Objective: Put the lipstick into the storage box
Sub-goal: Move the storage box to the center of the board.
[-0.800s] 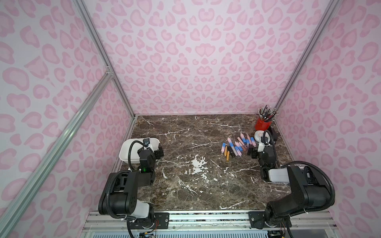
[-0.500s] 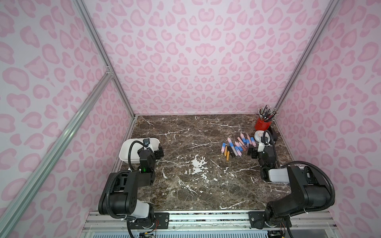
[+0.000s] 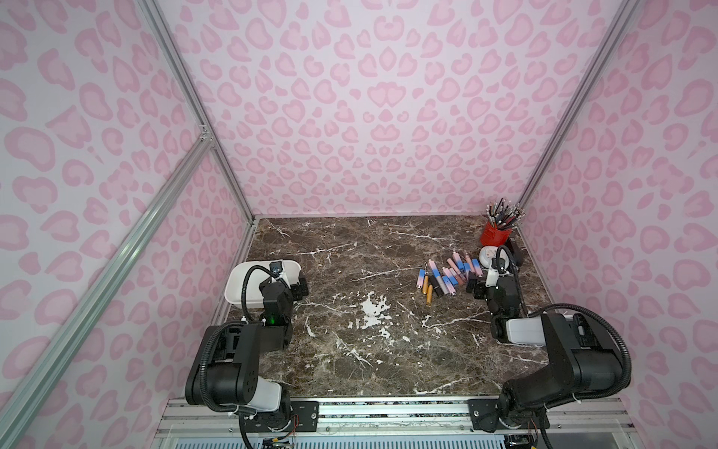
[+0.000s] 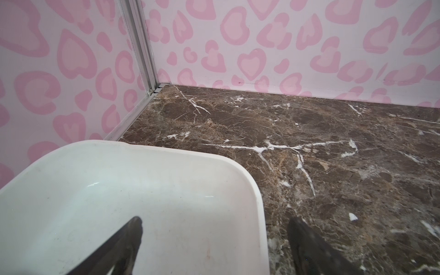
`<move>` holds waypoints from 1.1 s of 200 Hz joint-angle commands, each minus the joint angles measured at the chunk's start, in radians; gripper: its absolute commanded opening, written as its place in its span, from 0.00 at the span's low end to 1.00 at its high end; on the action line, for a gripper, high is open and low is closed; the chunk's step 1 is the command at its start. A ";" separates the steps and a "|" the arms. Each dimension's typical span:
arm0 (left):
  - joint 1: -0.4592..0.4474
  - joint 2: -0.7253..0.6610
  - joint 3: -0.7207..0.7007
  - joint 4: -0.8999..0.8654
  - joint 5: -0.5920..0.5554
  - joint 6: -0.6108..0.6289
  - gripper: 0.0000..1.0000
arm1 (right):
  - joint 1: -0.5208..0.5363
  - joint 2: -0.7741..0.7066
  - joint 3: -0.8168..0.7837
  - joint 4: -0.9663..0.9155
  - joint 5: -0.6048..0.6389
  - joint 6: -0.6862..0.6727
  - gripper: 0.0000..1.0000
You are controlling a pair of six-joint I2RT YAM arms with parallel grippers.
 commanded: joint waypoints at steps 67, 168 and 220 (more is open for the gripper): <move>-0.004 -0.037 0.029 -0.031 -0.022 0.001 0.98 | 0.006 -0.010 0.003 0.026 -0.012 -0.014 1.00; -0.012 -0.088 0.668 -1.219 0.077 0.009 0.60 | 0.170 -0.111 0.579 -1.054 0.066 0.129 0.64; -0.103 -0.013 0.664 -1.284 0.122 -0.138 0.65 | 0.317 -0.065 0.663 -1.151 -0.012 0.214 0.85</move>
